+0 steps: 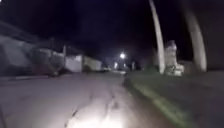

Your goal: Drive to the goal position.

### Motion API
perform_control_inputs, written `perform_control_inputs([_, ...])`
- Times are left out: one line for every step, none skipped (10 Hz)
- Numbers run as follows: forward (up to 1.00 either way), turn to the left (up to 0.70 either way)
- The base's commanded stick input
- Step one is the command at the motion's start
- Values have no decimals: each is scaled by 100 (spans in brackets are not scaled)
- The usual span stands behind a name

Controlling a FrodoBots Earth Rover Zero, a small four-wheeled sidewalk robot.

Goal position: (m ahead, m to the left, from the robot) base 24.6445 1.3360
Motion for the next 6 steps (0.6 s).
perform_control_inputs([70,-35])
perform_control_inputs([70,-35])
perform_control_inputs([70,-33])
perform_control_inputs([70,-1])
perform_control_inputs([70,3])
perform_control_inputs([70,3])
